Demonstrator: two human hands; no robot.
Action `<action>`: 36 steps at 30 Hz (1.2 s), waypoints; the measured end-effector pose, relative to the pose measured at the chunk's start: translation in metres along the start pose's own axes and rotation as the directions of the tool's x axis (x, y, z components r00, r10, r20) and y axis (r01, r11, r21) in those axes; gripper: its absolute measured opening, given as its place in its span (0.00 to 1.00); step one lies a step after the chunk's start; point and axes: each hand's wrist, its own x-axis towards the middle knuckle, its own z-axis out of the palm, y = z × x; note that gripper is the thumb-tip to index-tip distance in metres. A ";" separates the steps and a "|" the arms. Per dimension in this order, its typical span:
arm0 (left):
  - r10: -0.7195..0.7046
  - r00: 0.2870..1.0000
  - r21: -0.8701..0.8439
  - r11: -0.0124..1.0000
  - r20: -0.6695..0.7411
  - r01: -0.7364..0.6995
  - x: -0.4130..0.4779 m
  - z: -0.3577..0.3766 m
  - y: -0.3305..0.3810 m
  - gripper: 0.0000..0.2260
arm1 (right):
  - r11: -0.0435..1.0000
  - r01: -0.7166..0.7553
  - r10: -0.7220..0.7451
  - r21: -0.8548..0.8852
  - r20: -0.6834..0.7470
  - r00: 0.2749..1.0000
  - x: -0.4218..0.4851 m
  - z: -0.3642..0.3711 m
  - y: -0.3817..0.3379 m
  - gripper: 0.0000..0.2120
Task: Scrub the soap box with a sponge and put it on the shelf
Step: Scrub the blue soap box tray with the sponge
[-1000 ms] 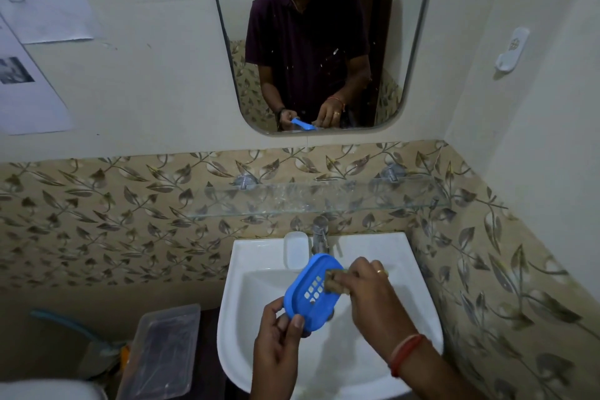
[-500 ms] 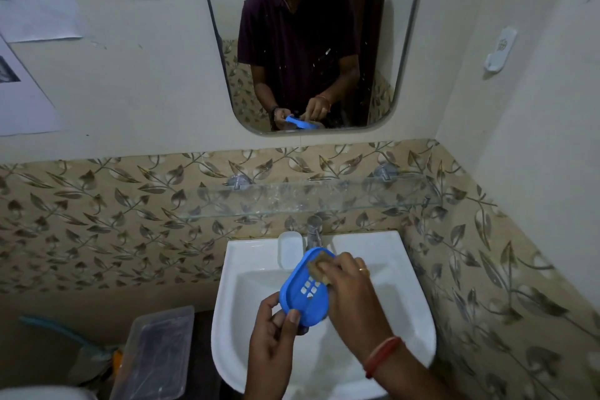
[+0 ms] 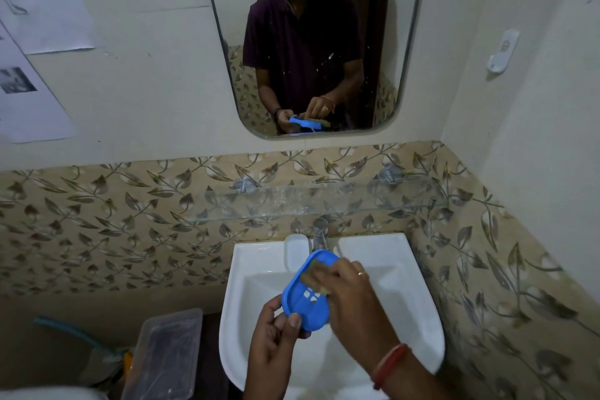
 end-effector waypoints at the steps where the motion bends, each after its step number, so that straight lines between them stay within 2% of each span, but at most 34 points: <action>1: 0.009 1.000 0.001 1.000 -0.009 -0.009 0.003 -0.002 0.001 0.12 | 0.998 0.056 -0.057 0.016 0.062 0.996 -0.009 0.005 -0.004 0.18; 3: 0.019 1.000 0.010 1.000 -0.024 -0.019 0.005 -0.006 0.002 0.13 | 0.991 0.131 -0.133 0.027 0.173 0.976 -0.026 0.009 -0.005 0.17; 5: 0.011 0.999 0.031 0.999 -0.031 -0.010 0.001 -0.009 0.000 0.13 | 0.991 0.135 -0.134 0.011 0.204 0.970 -0.030 0.005 0.004 0.16; 10: 0.008 1.000 0.046 0.999 -0.004 -0.007 -0.010 -0.004 -0.004 0.11 | 0.996 -0.057 0.059 -0.073 0.029 0.998 0.001 -0.013 0.022 0.19; 12: 0.009 1.000 0.034 0.999 0.012 -0.010 -0.009 0.001 -0.001 0.10 | 0.994 -0.097 0.096 -0.047 -0.009 0.995 0.005 -0.010 0.016 0.16; 14: 0.025 1.000 0.026 0.999 0.005 -0.025 -0.006 0.002 0.001 0.10 | 0.998 -0.054 0.053 0.034 0.039 0.998 -0.005 -0.002 0.006 0.16; 18: 0.049 0.999 0.039 0.998 -0.011 -0.048 -0.002 -0.006 0.000 0.12 | 0.991 0.105 -0.123 0.081 0.249 0.961 -0.036 0.002 0.002 0.17; 20: 0.040 0.999 0.078 0.996 -0.012 -0.039 -0.006 -0.007 -0.005 0.12 | 0.995 0.093 -0.101 0.044 0.287 0.953 -0.033 -0.008 0.013 0.19; 22: 0.039 0.999 0.117 0.992 -0.016 -0.037 -0.010 -0.006 -0.011 0.11 | 1.000 0.015 -0.013 -0.005 0.227 0.974 -0.022 -0.023 0.029 0.20; 24: 0.047 0.999 0.172 0.984 -0.017 -0.044 -0.012 -0.006 -0.014 0.12 | 0.996 -0.088 0.089 -0.017 0.077 0.993 -0.008 -0.038 0.042 0.19; 26: 0.091 0.996 0.257 0.962 0.007 -0.090 -0.013 -0.007 -0.014 0.12 | 0.986 -0.166 0.164 -0.017 -0.087 0.983 0.004 -0.048 0.045 0.18; 28: 0.167 0.985 0.359 0.917 0.048 -0.173 -0.014 -0.008 -0.013 0.13 | 0.993 -0.122 0.120 -0.002 -0.164 0.979 0.009 -0.046 0.041 0.18; 30: 0.225 0.968 0.434 0.866 0.107 -0.249 -0.014 -0.007 -0.011 0.13 | 0.999 0.008 -0.003 0.052 -0.097 0.995 0.006 -0.037 0.027 0.20; 32: 0.241 0.959 0.484 0.828 0.150 -0.283 -0.012 -0.006 -0.010 0.15 | 0.982 0.087 -0.101 0.167 0.080 0.992 -0.007 -0.015 0.013 0.18; 34: 0.256 0.951 0.535 0.787 0.172 -0.308 -0.010 -0.006 -0.012 0.22 | 0.952 0.112 -0.189 0.285 0.260 0.947 -0.022 0.011 0.007 0.16; 36: 0.257 0.953 0.561 0.770 0.162 -0.303 -0.011 -0.009 -0.016 0.25 | 0.939 0.095 -0.210 0.331 0.333 0.919 -0.032 0.020 0.009 0.18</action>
